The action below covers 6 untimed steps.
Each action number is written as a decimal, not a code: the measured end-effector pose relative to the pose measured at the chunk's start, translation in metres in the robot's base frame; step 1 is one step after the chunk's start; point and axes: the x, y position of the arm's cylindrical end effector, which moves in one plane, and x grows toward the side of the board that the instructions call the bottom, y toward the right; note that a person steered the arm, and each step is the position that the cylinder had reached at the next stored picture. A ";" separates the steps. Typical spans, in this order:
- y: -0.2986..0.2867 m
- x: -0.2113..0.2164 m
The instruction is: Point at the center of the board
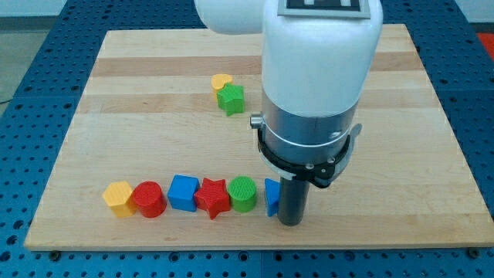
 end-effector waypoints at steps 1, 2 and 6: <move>0.030 -0.008; 0.077 -0.044; -0.014 -0.243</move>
